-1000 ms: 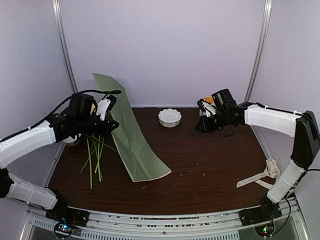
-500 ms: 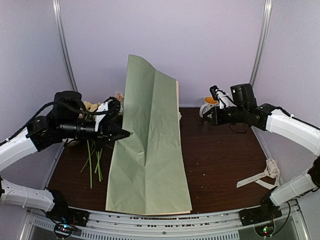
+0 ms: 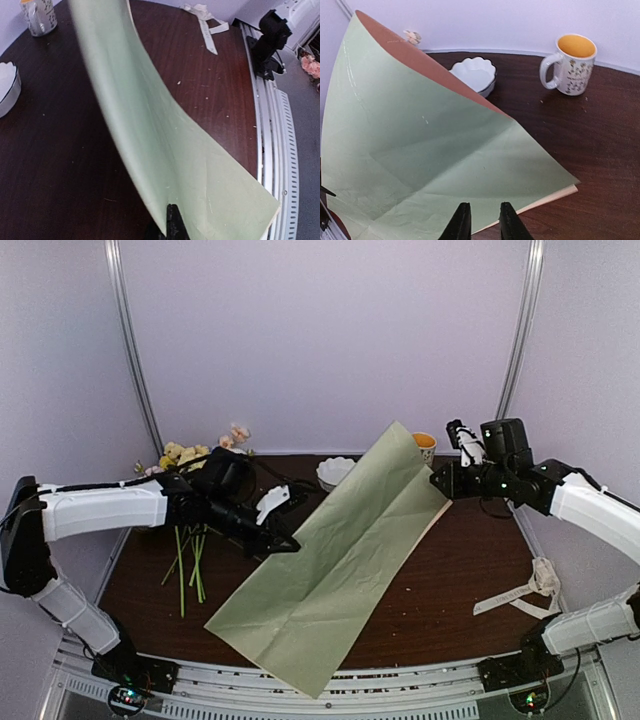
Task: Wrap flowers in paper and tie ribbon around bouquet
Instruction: Pass from the left arm to the right
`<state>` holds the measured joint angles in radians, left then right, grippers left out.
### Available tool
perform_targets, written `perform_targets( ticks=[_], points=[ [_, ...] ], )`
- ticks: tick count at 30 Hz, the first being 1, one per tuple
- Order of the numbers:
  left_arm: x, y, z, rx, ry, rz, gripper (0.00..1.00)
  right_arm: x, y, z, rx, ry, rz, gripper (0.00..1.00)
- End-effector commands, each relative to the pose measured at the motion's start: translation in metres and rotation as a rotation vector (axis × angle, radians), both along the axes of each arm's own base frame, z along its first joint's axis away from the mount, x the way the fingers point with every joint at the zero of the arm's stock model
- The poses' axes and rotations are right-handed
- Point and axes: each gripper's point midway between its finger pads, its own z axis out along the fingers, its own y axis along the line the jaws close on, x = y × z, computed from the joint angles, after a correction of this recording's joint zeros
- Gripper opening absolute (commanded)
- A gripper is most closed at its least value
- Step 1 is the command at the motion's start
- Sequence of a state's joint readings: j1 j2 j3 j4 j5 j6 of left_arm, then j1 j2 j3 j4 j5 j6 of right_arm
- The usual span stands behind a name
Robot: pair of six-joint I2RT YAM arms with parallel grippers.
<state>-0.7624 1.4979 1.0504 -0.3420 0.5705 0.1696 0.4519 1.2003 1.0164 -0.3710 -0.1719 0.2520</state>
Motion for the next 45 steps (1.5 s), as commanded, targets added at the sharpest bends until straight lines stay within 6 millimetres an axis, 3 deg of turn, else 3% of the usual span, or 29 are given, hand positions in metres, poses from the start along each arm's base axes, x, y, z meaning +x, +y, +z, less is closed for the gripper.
perform_targets(
  ticks=[1, 4, 8, 16, 20, 24, 28, 35, 39, 45],
  points=[
    [0.042, -0.007, -0.012, 0.039, 0.013, 0.089, 0.00, -0.002, -0.040, -0.038, -0.052, 0.115, -0.170, 0.29],
    [0.049, -0.009, -0.040, 0.113, 0.040, 0.082, 0.00, 0.000, -0.052, -0.063, -0.037, 0.190, -0.223, 0.39],
    [0.052, -0.011, -0.062, 0.155, 0.049, 0.059, 0.00, 0.012, -0.052, -0.081, 0.042, 0.228, -0.230, 0.51],
    [0.057, -0.005, -0.085, 0.221, 0.029, 0.058, 0.00, 0.053, -0.058, -0.114, 0.187, 0.338, -0.275, 0.75],
    [0.058, -0.003, -0.091, 0.240, 0.024, 0.062, 0.00, 0.063, -0.045, -0.129, 0.249, 0.388, -0.245, 0.82],
    [0.061, -0.003, -0.096, 0.248, 0.018, 0.066, 0.00, 0.063, -0.036, -0.154, 0.288, 0.450, -0.236, 0.77],
    [0.062, -0.006, -0.095, 0.232, 0.018, 0.068, 0.00, 0.056, -0.013, -0.168, 0.323, 0.496, -0.182, 0.72],
    [0.072, -0.010, -0.104, 0.245, 0.026, 0.097, 0.00, 0.043, 0.009, -0.189, 0.318, 0.555, -0.155, 0.72],
    [0.073, -0.009, -0.111, 0.260, 0.039, 0.106, 0.00, 0.040, 0.003, -0.190, 0.279, 0.561, -0.180, 0.72],
    [0.072, -0.007, -0.114, 0.270, 0.043, 0.109, 0.00, 0.021, -0.029, -0.188, 0.173, 0.560, -0.305, 0.75]
  ],
)
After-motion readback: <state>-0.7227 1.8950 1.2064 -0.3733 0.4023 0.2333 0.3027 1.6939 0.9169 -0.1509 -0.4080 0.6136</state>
